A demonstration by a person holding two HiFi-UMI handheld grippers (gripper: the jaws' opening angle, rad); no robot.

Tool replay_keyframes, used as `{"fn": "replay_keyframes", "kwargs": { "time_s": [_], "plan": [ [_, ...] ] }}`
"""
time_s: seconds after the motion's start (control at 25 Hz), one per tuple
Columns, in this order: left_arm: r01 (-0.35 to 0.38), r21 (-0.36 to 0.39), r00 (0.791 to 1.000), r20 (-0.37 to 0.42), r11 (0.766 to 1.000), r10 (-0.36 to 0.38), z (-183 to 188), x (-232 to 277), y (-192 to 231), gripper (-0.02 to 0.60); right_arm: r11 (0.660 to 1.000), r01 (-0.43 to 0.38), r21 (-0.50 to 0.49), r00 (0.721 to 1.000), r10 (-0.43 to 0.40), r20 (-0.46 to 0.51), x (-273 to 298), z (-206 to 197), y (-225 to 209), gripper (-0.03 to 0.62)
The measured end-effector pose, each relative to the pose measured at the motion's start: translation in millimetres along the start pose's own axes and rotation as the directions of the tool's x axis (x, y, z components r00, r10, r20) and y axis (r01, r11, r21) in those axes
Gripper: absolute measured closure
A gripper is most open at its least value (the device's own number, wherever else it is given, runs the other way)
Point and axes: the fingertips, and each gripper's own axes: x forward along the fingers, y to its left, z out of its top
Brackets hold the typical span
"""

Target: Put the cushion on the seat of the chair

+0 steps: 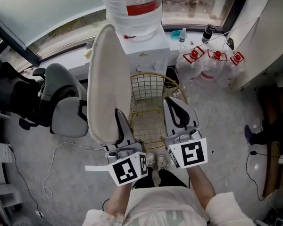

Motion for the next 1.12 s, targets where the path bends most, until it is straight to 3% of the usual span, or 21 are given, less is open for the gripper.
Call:
{"fn": "replay_keyframes", "kwargs": {
  "time_s": [0.16,0.48,0.68,0.92,1.12],
  "plan": [
    [0.009,0.035,1.000,-0.016,0.999,-0.009,-45,15,-1,0.531,0.999,0.046,0.005,0.999,-0.046,0.019,15,-31,-4,0.577],
    [0.020,0.052,0.992,-0.128,0.998,-0.013,-162,-2,8,0.531,0.997,0.062,0.044,0.990,-0.056,-0.126,6,-156,2,0.577],
    [0.006,0.035,0.983,-0.183,0.999,0.000,-225,-22,16,0.531,0.998,0.051,-0.041,0.983,-0.057,-0.174,-8,-214,3,0.577],
    [0.000,0.029,0.972,-0.235,1.000,0.006,-276,-42,22,0.531,0.999,0.048,-0.008,0.967,-0.048,-0.252,-23,-270,11,0.577],
    [-0.014,0.029,0.965,-0.260,1.000,0.021,-300,-51,25,0.531,0.999,0.051,-0.006,0.960,-0.051,-0.274,-30,-284,11,0.577]
  ]
}}
